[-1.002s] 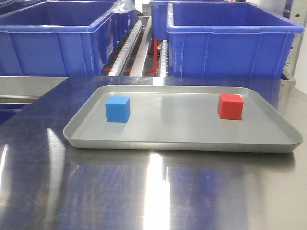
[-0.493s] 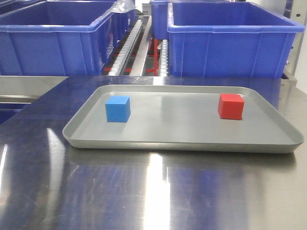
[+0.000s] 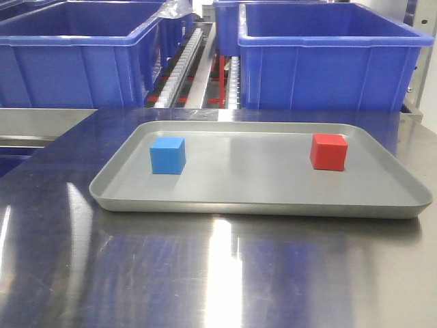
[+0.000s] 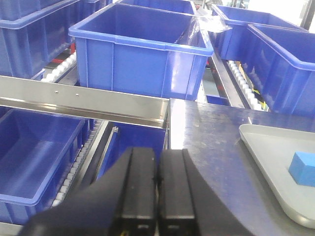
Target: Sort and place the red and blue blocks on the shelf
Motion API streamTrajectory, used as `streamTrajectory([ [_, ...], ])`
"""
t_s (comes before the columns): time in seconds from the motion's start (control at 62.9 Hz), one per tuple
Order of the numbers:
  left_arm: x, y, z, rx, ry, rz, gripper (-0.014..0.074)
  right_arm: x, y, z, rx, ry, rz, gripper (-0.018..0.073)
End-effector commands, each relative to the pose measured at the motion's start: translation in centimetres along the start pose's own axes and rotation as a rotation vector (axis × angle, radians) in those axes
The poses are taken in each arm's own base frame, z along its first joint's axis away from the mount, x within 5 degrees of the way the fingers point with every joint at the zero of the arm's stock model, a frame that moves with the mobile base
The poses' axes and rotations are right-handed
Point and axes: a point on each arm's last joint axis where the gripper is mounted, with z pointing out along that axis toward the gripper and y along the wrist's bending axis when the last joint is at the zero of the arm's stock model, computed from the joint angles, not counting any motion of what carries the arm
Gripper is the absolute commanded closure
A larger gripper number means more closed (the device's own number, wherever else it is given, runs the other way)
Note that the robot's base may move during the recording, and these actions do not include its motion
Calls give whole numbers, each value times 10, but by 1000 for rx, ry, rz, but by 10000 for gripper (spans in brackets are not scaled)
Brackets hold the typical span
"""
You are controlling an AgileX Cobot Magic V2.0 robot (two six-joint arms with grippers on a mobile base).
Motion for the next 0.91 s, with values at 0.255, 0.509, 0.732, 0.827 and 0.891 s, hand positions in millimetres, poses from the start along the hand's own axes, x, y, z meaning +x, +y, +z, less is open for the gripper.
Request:
streamTrajectory([
  [0.255, -1, 0, -1, 14, -80, 0, 463, -16, 2, -4, -13, -129, -16, 502],
  [0.509, -1, 0, -1, 14, -80, 0, 463, -21, 3, -4, -19, -188, -16, 502],
  [0.732, -1, 0, -1, 14, -80, 0, 463, -23, 3, -5, -21, -206, -12, 502],
  [0.827, -1, 0, -1, 14, -80, 0, 463, -36, 5, -4, -25, -227, 8, 502],
  [0.891, -1, 0, -1, 14, -80, 0, 463, -49, 7, -1, -22, -211, 9, 502],
])
